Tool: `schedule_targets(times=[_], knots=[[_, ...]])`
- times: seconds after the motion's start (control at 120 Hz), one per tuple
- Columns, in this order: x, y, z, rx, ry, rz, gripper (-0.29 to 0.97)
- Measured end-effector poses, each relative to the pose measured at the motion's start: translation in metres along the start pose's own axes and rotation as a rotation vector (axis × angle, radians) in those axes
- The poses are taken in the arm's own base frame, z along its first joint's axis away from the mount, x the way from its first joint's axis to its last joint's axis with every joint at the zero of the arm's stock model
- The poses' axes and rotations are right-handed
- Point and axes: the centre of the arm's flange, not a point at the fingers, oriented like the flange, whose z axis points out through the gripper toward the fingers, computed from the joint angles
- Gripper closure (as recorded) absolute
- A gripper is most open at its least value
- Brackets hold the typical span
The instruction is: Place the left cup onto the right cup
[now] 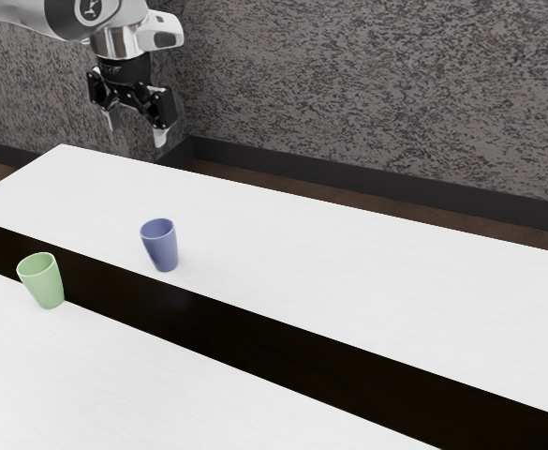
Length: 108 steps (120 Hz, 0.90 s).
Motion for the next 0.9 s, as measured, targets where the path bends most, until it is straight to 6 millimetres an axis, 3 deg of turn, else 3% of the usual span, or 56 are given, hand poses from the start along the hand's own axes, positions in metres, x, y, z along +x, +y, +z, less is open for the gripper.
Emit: schedule_targets(times=[0.3, 0.467, 0.675, 0.9], knots=[[-0.005, 0.008, 0.004, 0.000, -0.010, 0.020, 0.00], [-0.019, 0.012, 0.004, 0.007, -0.012, 0.032, 0.00], [-0.052, 0.022, 0.014, 0.011, -0.018, 0.049, 0.00], [-0.062, 0.011, 0.021, 0.010, -0.015, 0.018, 0.00]])
